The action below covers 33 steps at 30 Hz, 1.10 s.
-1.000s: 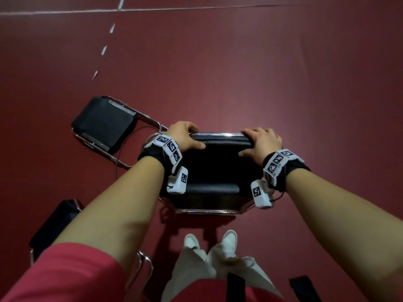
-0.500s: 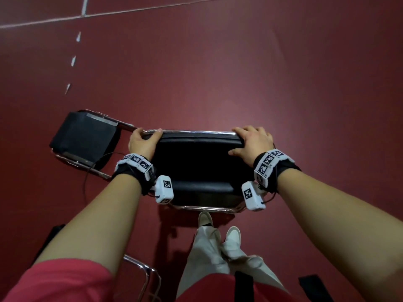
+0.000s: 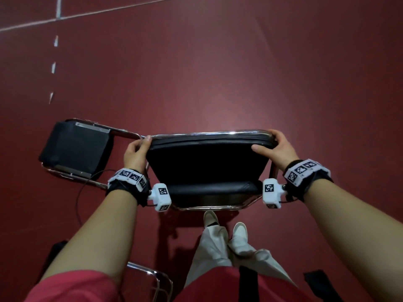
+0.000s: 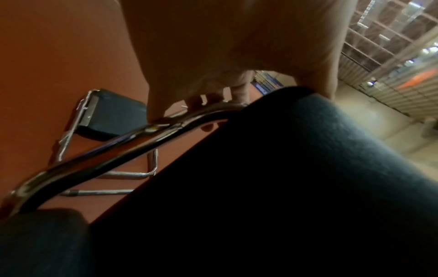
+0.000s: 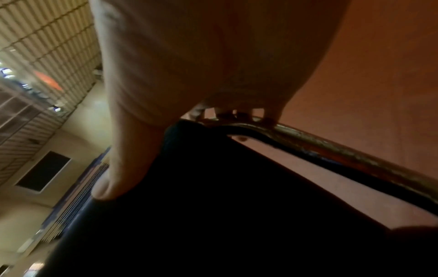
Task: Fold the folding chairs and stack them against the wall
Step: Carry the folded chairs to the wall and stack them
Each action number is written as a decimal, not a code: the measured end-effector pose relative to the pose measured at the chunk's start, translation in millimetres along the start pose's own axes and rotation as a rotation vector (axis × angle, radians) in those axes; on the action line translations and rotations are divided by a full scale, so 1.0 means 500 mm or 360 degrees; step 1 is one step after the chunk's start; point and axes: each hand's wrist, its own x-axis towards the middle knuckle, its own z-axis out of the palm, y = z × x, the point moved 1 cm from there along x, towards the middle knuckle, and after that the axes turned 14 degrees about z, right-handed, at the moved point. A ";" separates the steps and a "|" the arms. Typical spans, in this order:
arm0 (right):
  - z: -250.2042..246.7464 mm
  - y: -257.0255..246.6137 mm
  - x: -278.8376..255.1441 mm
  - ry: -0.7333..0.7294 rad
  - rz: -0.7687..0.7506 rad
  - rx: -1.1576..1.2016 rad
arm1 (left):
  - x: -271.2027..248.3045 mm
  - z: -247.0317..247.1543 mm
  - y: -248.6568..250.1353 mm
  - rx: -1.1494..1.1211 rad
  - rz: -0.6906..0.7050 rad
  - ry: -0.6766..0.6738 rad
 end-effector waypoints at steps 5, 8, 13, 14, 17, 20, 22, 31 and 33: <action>0.021 0.005 0.012 0.0045 0.0063 0.0259 | 0.003 -0.013 -0.006 -0.0121 -0.0068 -0.0032; 0.020 0.003 0.009 0.0086 0.0116 0.0286 | -0.002 -0.025 -0.026 -0.0229 -0.0072 -0.0080; 0.020 0.017 0.013 0.0019 0.0109 0.0344 | 0.001 -0.052 -0.053 -0.0176 -0.0083 -0.0211; 0.020 0.020 0.013 -0.0001 0.0114 0.0359 | 0.005 -0.058 -0.057 -0.0145 -0.0098 -0.0227; 0.011 0.030 0.014 -0.0026 0.0138 0.0401 | 0.025 -0.061 -0.080 -0.0062 -0.0113 -0.0242; -0.001 0.041 0.017 -0.0010 0.0168 0.0402 | 0.008 -0.040 -0.052 -0.0092 -0.0123 -0.0216; -0.013 0.053 0.020 0.0039 0.0194 0.0450 | 0.004 -0.024 -0.051 -0.0039 -0.0095 -0.0190; -0.132 0.116 0.058 0.0162 0.0237 0.0720 | -0.042 0.140 0.004 0.0158 0.0054 -0.0106; -0.185 0.142 0.083 0.0213 0.0254 0.0741 | -0.056 0.211 0.035 0.0218 0.0103 -0.0114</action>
